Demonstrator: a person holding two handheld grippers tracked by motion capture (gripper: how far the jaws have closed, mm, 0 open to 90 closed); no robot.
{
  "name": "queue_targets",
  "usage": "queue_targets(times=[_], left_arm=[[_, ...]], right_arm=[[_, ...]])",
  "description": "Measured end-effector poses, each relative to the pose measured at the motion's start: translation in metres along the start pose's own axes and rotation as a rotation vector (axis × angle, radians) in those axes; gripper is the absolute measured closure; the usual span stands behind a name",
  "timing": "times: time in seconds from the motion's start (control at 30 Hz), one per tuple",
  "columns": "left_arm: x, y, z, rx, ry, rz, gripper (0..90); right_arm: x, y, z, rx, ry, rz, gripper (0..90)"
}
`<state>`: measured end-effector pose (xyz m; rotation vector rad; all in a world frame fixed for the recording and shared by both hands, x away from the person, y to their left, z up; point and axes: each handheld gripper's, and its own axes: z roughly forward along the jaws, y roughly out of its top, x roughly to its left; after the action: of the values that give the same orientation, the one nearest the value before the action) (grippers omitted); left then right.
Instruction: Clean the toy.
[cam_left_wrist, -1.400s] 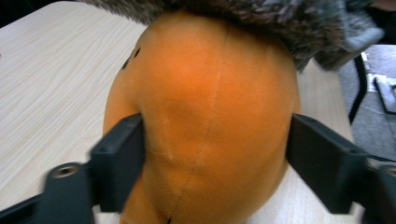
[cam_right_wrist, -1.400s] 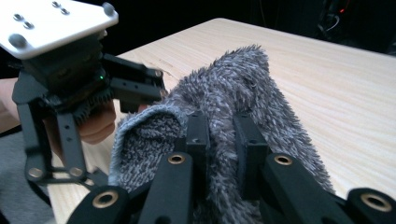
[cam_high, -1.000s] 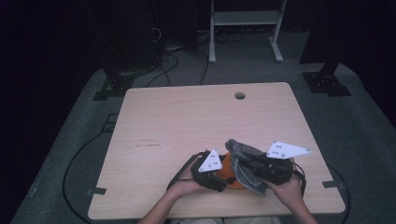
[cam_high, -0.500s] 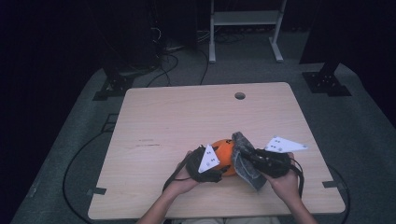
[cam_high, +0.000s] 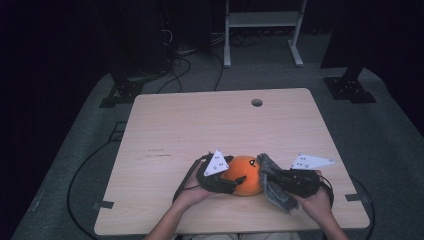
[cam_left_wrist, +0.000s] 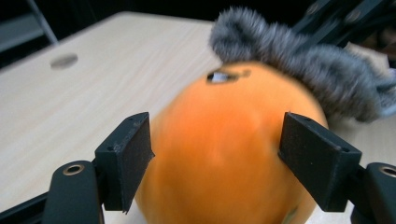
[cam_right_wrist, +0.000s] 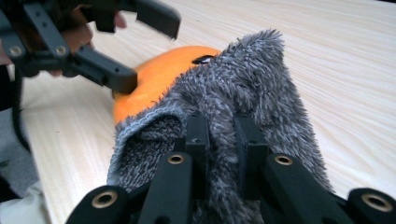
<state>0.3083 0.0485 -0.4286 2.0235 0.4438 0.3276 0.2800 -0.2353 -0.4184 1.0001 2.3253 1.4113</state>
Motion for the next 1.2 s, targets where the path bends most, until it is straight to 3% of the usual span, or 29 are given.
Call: queue_targets(times=[0.1,0.2,0.27,0.37,0.6,0.77,0.87,1.03,1.1,1.2], left_arm=[[-0.009,-0.002,0.006,0.021,-0.037,0.031,28.0],[-0.020,0.001,0.010,0.039,-0.062,0.081,28.8],[-0.026,0.002,0.012,0.060,-0.064,0.111,28.0],[-0.023,0.000,0.008,0.077,-0.096,0.100,28.1],[-0.024,0.000,0.008,0.088,-0.110,0.110,28.8],[-0.025,0.000,0.003,0.091,-0.127,0.113,26.9],[-0.026,0.005,0.000,0.083,-0.121,0.160,21.6],[-0.017,0.022,0.000,0.026,-0.109,0.161,14.7],[-0.013,0.026,0.006,0.049,-0.092,0.156,12.7],[-0.008,0.027,0.020,0.112,-0.130,0.150,9.9]], right_arm=[[0.000,0.003,-0.004,-0.015,-0.043,0.004,77.6],[0.007,0.013,-0.002,-0.045,-0.023,-0.007,77.6],[0.016,0.019,0.005,-0.030,-0.007,-0.043,77.5],[0.021,0.020,0.013,-0.010,-0.012,-0.078,77.5],[-0.005,0.002,0.000,0.031,-0.064,-0.011,77.4],[-0.016,-0.012,-0.009,0.063,-0.063,0.018,77.3],[-0.022,-0.016,-0.012,0.056,-0.035,0.036,77.3],[-0.015,-0.012,-0.009,0.039,0.010,0.005,77.3],[-0.012,-0.010,-0.006,0.041,0.015,-0.006,77.3],[-0.014,-0.012,-0.006,0.042,0.024,-0.008,77.2]])
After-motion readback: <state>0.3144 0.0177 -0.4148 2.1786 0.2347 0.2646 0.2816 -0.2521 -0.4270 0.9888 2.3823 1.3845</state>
